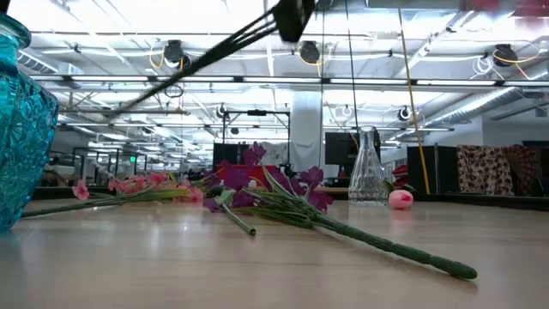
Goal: Sort flowers into vase by color
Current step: Move the bottom pink flower to the middle right of the table
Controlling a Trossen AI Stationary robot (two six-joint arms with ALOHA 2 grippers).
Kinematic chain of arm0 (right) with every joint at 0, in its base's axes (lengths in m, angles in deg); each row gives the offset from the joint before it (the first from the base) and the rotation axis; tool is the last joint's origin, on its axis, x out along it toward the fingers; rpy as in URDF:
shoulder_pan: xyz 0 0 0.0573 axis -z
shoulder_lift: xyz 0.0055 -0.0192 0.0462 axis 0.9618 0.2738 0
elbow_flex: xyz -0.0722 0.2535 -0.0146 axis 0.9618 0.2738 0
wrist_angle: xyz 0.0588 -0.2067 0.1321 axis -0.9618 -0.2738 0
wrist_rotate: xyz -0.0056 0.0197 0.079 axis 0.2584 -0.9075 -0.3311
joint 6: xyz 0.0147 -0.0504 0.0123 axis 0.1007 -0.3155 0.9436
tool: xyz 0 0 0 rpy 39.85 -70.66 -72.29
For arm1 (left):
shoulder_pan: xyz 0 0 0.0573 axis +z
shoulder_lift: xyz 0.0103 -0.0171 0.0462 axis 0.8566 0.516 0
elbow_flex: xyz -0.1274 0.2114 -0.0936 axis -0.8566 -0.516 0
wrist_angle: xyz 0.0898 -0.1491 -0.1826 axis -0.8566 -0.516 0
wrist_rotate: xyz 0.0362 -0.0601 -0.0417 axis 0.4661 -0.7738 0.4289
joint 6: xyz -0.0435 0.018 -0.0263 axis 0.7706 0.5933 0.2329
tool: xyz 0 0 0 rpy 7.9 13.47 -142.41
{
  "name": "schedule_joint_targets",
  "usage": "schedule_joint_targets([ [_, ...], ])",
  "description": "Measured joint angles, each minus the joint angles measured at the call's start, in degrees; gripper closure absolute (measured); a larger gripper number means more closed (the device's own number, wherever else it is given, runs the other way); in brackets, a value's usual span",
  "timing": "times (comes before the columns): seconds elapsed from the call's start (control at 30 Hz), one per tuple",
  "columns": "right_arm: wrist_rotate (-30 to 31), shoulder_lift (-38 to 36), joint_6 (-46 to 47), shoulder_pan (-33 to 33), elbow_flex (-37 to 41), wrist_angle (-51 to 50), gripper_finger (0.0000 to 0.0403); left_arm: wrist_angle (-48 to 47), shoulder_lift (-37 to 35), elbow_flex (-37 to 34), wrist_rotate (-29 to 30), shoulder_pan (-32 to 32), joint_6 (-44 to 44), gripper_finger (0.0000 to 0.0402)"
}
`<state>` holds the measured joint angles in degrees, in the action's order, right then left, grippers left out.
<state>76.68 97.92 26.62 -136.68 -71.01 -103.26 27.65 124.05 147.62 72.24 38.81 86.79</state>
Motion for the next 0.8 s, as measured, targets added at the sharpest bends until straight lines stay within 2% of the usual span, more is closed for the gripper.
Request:
schedule_joint_targets([
  [0.23, 6.7, 3.7, -5.9, -5.1, 0.0, 7.2, 0.0273, 2.2, -5.6, 0.0, 0.1, 2.7, -4.3, 0.039],
  [0.4, 6.5, 6.7, -3.5, -5.5, 0.0, 7.4, 0.0273, 1.8, -9.8, 0.0, 0.1, 4.1, -8.2, 0.039],
  [0.6, 7.6, 11.0, 1.1, -1.5, 0.0, 7.3, 0.0261, 0.9, -15.2, 0.0, 0.0, 4.9, -14.0, 0.039],
  [0.8, 6.2, 13.3, 2.8, 4.1, 0.0, 8.9, 0.0217, -1.5, -22.5, 0.0, 0.1, 6.9, -16.7, 0.039],
])
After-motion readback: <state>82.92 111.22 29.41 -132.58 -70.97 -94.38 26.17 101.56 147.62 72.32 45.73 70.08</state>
